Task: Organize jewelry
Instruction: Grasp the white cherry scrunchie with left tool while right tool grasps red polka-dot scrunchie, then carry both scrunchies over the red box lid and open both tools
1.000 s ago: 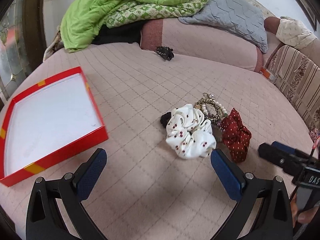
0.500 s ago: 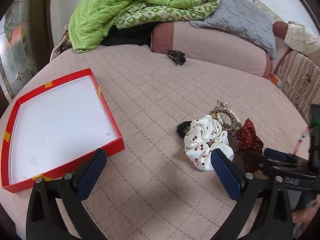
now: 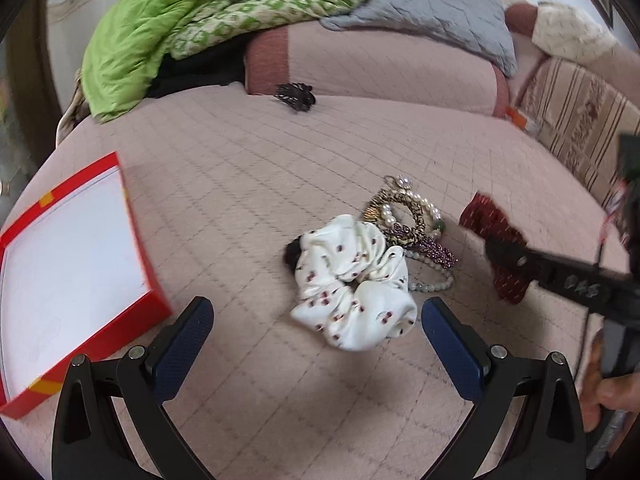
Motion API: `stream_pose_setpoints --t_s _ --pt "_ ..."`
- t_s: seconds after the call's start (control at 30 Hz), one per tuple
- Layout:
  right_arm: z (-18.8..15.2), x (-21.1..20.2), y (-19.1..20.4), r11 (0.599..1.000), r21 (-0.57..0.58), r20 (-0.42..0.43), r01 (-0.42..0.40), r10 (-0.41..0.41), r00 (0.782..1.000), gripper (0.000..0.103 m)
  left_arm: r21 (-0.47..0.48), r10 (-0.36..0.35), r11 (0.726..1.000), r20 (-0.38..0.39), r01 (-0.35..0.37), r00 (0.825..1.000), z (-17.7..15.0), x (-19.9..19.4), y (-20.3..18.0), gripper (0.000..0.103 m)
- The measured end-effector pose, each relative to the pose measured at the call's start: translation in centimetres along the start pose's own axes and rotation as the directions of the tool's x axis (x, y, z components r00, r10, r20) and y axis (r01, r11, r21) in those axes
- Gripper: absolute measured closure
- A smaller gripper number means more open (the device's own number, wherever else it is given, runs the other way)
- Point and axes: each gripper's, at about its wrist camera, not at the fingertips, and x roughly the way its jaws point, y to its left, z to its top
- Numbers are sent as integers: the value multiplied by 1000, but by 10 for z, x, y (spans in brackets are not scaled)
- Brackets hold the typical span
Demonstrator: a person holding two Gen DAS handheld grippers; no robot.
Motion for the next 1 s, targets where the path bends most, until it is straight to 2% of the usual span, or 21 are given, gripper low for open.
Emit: stream_pose_setpoints --t_s 0.17,0.23,0.3,0.37,0.5,0.7,1.0 --pt "3 -7 -2 999 27 23 -23 23 999 77 24 53 998 -40 -52 998 7 26 -10 0" --pt "2 -8 -2 999 36 23 -33 32 999 77 33 81 996 -38 -80 996 8 31 -12 4" --pt "1 -9 -3 998 44 25 -42 41 999 77 32 84 996 -44 -83 996 7 34 -12 41" --pt "1 -10 -2 998 42 29 -49 47 998 77 20 63 998 -63 -62 996 5 38 -9 53" --pt "1 -13 1 998 35 40 -56 54 998 77 2 25 1000 -33 -25 999 5 29 -7 67" --pt "-1 -23 11 998 -13 81 -57 58 995 77 -22 -21 1000 49 23 999 9 8 -1 70" --pt "-3 -28 28 995 -76 107 -71 79 991 77 -74 11 997 136 0 991 12 -15 20 70"
